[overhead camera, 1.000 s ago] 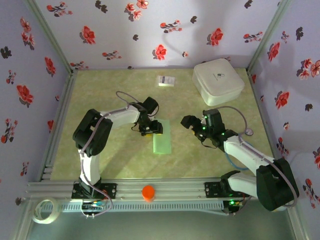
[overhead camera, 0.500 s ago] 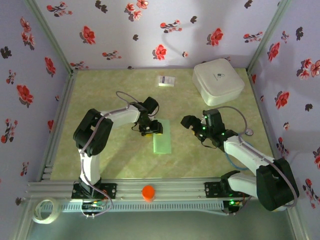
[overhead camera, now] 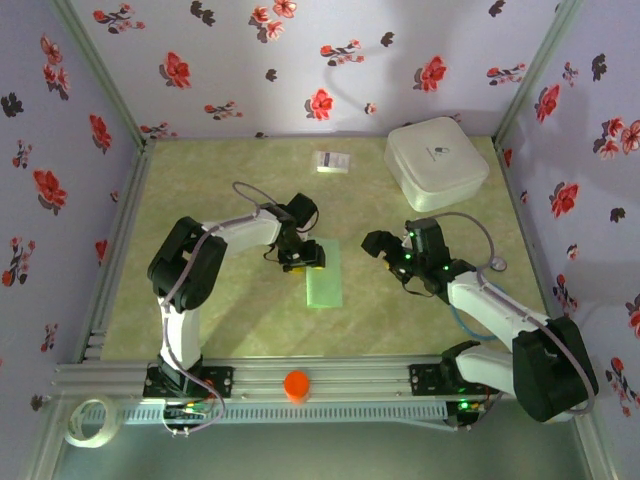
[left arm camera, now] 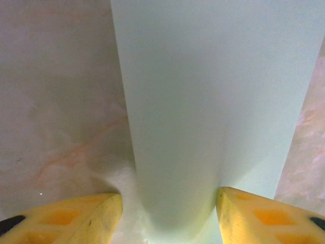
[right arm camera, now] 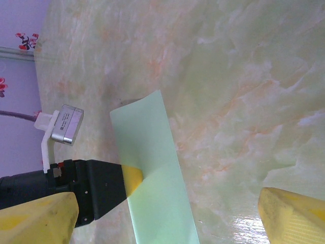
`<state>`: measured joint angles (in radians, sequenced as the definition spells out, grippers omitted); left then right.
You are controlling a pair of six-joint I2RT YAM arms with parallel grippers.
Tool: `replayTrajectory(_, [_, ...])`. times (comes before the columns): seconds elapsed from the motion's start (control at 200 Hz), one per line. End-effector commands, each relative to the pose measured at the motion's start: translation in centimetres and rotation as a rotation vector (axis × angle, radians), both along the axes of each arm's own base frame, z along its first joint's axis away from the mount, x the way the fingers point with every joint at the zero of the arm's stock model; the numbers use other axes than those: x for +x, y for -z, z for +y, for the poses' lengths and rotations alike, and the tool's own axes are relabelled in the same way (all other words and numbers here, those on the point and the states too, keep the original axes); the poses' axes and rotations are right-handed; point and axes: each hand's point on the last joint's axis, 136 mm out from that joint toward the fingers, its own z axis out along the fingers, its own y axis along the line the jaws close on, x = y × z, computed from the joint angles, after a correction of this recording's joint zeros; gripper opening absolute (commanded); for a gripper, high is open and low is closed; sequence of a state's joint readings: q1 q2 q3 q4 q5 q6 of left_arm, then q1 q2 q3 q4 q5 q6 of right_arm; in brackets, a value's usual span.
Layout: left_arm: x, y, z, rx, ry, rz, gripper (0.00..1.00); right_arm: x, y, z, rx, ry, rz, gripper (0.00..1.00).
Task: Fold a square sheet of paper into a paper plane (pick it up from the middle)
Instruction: Hold the square sheet of paper at the center of the table.
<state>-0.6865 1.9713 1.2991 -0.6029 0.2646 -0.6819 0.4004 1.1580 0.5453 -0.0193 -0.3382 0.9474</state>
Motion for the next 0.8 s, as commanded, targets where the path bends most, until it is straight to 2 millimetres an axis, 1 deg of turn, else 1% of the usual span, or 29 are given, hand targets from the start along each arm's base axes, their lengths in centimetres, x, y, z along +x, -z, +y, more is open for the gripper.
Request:
replayTrajectory(0.0, [-0.9,6.8,4.2,0.213,-0.035,0.046,0.54,0.2,-0.6,0.3,0.009,-0.001,-0.005,0.92])
replayTrajectory(0.095, [-0.9,6.9,4.2,0.212,-0.036,0.047,0.53,0.2,-0.7,0.4,0.01,-0.004,-0.006,0.92])
replayTrajectory(0.36, [-0.8,7.0,4.1,0.216,-0.018,0.05,0.56,0.3,-0.7,0.4,0.01,-0.003,-0.005,0.92])
replayTrajectory(0.795, [-1.3,8.2,4.7,0.25,0.006,0.071,0.57,0.3,-0.8,0.6,0.012,-0.01,-0.003,0.92])
